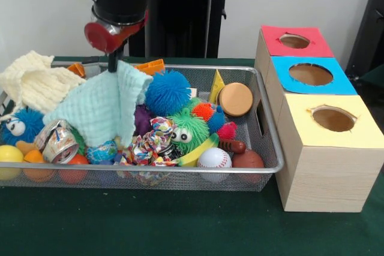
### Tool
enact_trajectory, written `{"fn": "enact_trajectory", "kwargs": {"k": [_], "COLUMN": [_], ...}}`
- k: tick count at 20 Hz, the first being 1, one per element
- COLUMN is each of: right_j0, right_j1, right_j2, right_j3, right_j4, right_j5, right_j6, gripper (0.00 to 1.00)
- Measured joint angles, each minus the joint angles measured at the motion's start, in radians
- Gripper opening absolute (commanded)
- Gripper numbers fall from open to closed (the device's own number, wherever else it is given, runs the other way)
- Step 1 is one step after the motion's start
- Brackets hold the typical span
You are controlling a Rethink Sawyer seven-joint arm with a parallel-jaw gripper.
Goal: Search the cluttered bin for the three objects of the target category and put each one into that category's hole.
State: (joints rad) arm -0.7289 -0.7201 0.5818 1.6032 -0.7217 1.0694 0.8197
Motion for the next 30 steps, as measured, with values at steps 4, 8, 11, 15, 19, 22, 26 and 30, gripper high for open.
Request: {"fn": "enact_trajectory", "kwargs": {"k": [4,8,11,15,19,22,26,30], "right_j0": [-0.026,-0.076,-0.115,-0.162,-0.202,-0.219,-0.219,-0.190], "right_j1": [-0.040,-0.071,-0.089,-0.108,-0.128,-0.134,-0.134,-0.126], "right_j2": [0.039,0.101,0.145,0.195,0.237,0.257,0.266,0.266], "right_j3": [0.045,0.107,0.150,0.197,0.239,0.254,0.274,0.296], "right_j4": [0.053,0.128,0.177,0.221,0.241,0.243,0.242,0.240], "right_j5": [0.000,0.000,0.000,0.000,-0.008,-0.015,-0.045,-0.116], "right_j6": [0.000,0.000,0.000,0.000,0.000,0.000,0.000,0.000], "gripper": [0.00,0.00,0.00,0.00,0.00,0.00,0.00,0.00]}}
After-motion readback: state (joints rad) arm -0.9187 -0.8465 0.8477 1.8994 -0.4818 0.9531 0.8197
